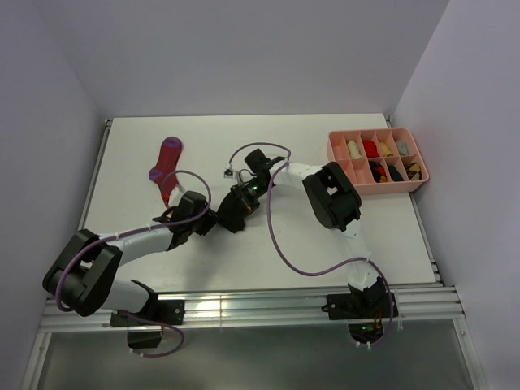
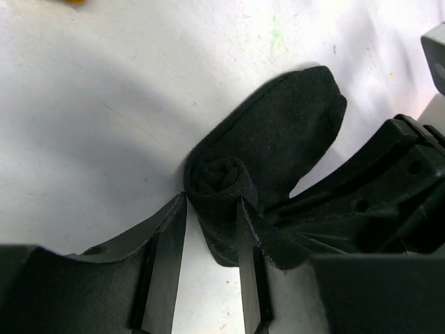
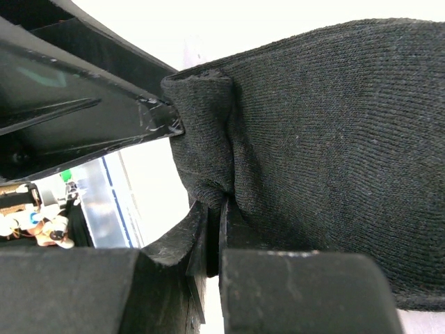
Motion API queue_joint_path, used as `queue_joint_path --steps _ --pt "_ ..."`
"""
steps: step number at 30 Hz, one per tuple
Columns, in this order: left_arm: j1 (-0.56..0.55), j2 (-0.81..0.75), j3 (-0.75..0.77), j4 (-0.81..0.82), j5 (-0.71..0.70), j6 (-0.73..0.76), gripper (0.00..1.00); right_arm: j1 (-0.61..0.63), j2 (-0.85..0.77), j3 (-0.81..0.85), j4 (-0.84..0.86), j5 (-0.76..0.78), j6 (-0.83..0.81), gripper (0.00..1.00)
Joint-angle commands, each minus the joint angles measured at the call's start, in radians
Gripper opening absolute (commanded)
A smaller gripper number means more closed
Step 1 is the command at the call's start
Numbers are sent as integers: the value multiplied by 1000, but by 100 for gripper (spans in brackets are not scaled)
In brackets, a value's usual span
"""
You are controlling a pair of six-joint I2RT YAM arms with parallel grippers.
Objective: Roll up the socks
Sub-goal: Roll the sock at the center of the board.
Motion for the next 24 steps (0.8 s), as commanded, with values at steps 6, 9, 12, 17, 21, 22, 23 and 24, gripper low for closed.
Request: queue_joint_path --steps 6,9,12,17,21,22,23,24 --pt "-4 85 2 15 -50 -18 39 17 -21 -32 49 189 -27 0" --pt "-4 127 34 -16 -58 -4 36 25 -61 -78 93 219 -18 4" --pt "-4 166 71 -51 -63 17 26 32 -134 -156 179 260 10 16" --pt "-3 228 139 -143 -67 60 15 44 -308 -342 377 421 45 39" --pt "-4 257 169 -174 -53 102 13 67 -493 -527 558 609 45 54" --pt "-4 263 191 -195 -50 109 13 80 -563 -601 654 671 45 56" --pt "-3 269 200 -203 -50 117 13 93 -593 -635 691 717 39 57" --pt "-4 278 209 -209 -50 134 13 125 -624 -670 731 825 24 64"
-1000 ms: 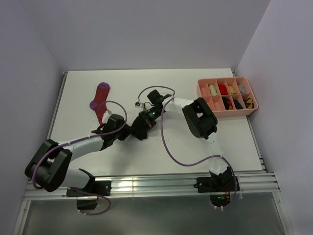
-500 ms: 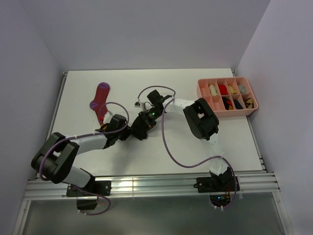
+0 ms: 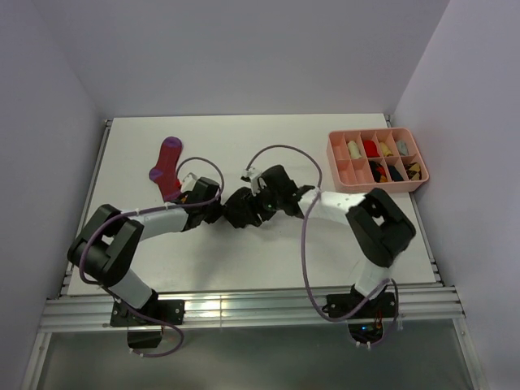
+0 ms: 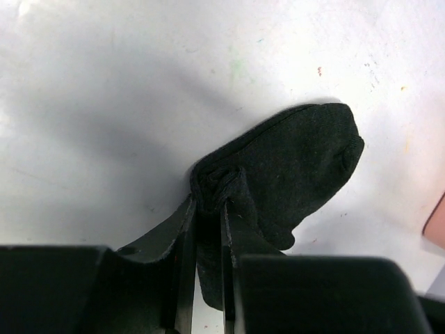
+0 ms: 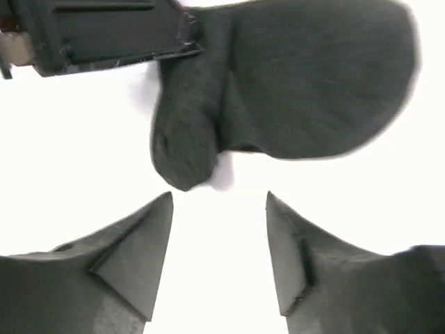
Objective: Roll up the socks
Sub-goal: Roll the sock at the center of the board.
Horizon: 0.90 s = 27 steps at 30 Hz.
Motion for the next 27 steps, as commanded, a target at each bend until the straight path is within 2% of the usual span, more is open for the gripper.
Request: queue_joint_path --steps 1,2,5,13,27 --pt "3 60 24 -164 -23 88 13 75 -140 -112 318 330 -37 66" --pt "3 65 32 -171 -20 96 13 93 -188 -185 371 368 -53 68" --pt "4 83 55 -180 4 120 13 170 -219 -270 514 508 -122 73" --pt "10 106 95 -197 50 163 13 365 -98 -213 574 738 -290 73" --pt "21 103 107 -194 100 188 13 416 128 -103 551 813 -370 65"
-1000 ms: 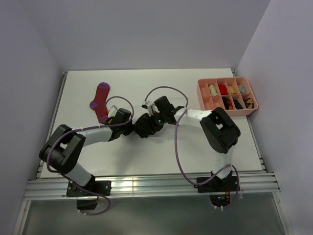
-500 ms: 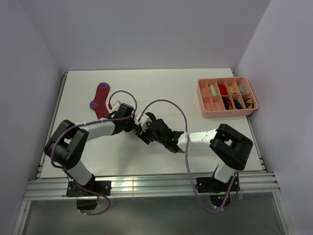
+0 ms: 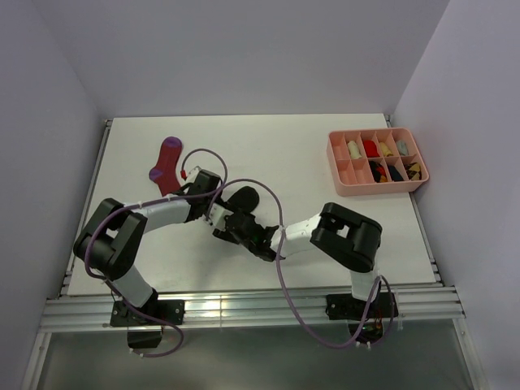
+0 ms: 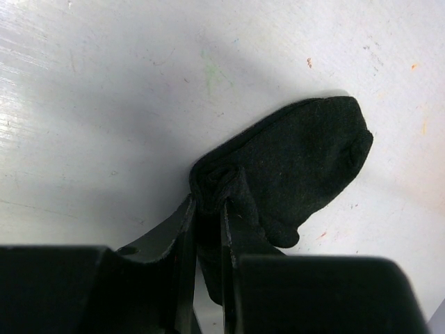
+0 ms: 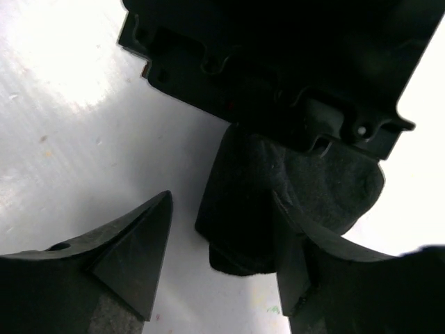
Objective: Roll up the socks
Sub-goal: Roll the sock at the center of the board.
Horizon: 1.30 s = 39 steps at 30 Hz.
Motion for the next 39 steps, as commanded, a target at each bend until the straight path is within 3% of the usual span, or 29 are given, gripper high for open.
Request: queue_joint_path --steps 1,4,7,8,9,12,13,15,16,19,21,26,28,33,39 --pt "0 41 -3 -110 30 43 13 3 36 39 24 40 -19 64" --pt "5 36 -8 -108 42 43 14 3 62 36 12 32 -8 57" --pt "12 25 -14 -98 53 40 15 3 82 32 -1 29 3 40" --pt "14 21 -15 -92 62 40 15 3 83 30 -2 26 4 27" --pt "18 16 -17 -89 67 38 16 2 83 32 -14 21 7 21" --pt "28 -7 -26 -78 85 31 22 -4 70 35 -40 -6 33 4" --pt "31 -17 -29 -76 88 29 29 -15 60 33 -48 -49 58 0" --pt "37 -57 -41 -70 79 22 39 -32 25 27 -73 -101 91 0" --pt "40 -74 -49 -67 78 20 51 -53 13 27 -83 -162 110 0" --pt "54 -149 -80 -53 64 3 69 -99 -27 39 -139 -285 190 0" --pt "60 -211 -112 -43 38 -15 74 -151 -38 59 -182 -442 257 0" --pt "64 -344 -233 63 10 -78 75 -271 -46 75 -182 -785 424 0" --pt "64 -387 -271 117 13 -101 74 -299 -36 78 -160 -848 513 0" --pt "64 -419 -376 258 29 -117 73 -372 48 65 28 -1087 720 0" --pt "64 -337 -371 298 58 -130 70 -400 131 62 166 -1154 875 0"
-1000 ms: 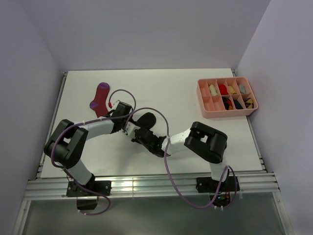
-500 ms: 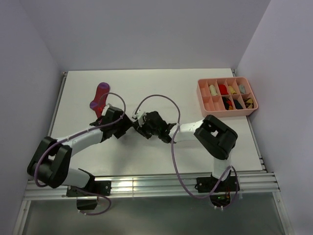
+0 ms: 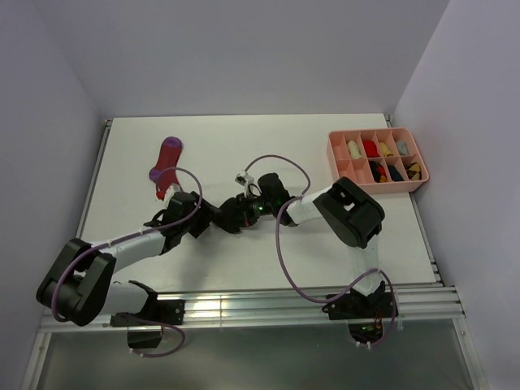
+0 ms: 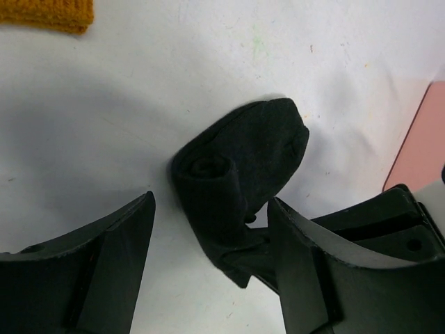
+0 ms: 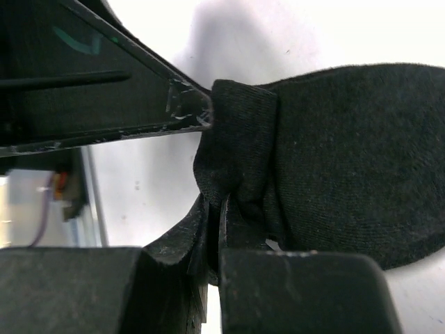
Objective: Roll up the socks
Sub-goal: Roll the sock at the center of the board.
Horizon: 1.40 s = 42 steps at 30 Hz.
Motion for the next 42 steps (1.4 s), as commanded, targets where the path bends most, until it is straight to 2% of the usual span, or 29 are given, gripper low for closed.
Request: queue_joint_path --steps 1,20,23,24,29,30,32,33,34,35,36,39,42 --pt "4 40 5 89 15 -34 70 -10 29 10 86 -85 110 0" --pt "4 54 -28 41 -23 -70 58 -30 115 7 81 -62 228 0" --pt "4 80 -14 30 -40 -56 51 -33 120 7 81 -64 236 0" --pt "4 88 -6 18 -45 -50 44 -33 118 7 76 -62 231 0" --pt "4 126 73 -29 -43 2 25 -33 107 20 27 -44 202 0" --pt "4 138 92 -48 -45 19 18 -33 103 23 15 -39 185 1" --pt "2 152 139 -100 -46 38 10 -32 83 30 -23 -16 151 6" --pt "2 169 158 -117 -54 55 2 -32 72 30 -37 -7 136 13" --pt "1 180 199 -190 -60 62 1 -30 39 27 -54 11 121 17" --pt "1 191 221 -218 -68 72 0 -26 19 22 -78 51 84 22" --pt "-1 215 241 -245 -78 93 0 -23 -4 16 -89 82 64 31" --pt "-5 264 342 -357 -97 131 0 5 -112 -22 -123 238 -22 43" --pt "-18 300 402 -433 -117 164 0 56 -205 -61 -140 427 -117 50"
